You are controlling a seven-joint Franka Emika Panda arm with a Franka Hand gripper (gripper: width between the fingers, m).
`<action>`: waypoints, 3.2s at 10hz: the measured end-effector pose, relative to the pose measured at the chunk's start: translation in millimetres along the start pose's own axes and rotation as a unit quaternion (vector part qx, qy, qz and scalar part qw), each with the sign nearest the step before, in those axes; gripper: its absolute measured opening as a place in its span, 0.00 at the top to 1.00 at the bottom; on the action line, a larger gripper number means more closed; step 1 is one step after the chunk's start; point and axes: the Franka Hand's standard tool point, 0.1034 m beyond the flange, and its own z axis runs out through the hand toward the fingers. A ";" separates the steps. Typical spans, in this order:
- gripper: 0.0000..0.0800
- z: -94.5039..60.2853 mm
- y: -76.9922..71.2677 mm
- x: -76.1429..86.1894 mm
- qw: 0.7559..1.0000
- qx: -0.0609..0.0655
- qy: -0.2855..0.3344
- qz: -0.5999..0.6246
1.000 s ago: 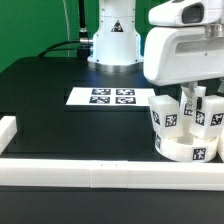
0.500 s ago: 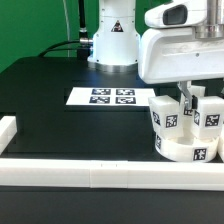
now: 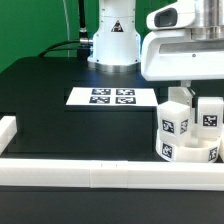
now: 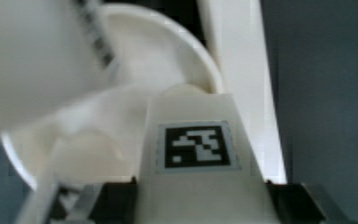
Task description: Assemble stool
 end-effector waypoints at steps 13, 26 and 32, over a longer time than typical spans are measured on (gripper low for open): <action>0.57 2.6 -5.7 -4.1 0.874 0.022 -0.025 0.485; 0.19 -24.9 -11.3 5.8 0.846 0.056 -0.042 0.529; 0.19 -27.5 -6.9 9.7 0.964 0.046 -0.037 0.260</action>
Offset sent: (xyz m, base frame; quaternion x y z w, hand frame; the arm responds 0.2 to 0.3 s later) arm 0.0012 0.0090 -0.0031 0.0003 -0.0009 0.2328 0.9725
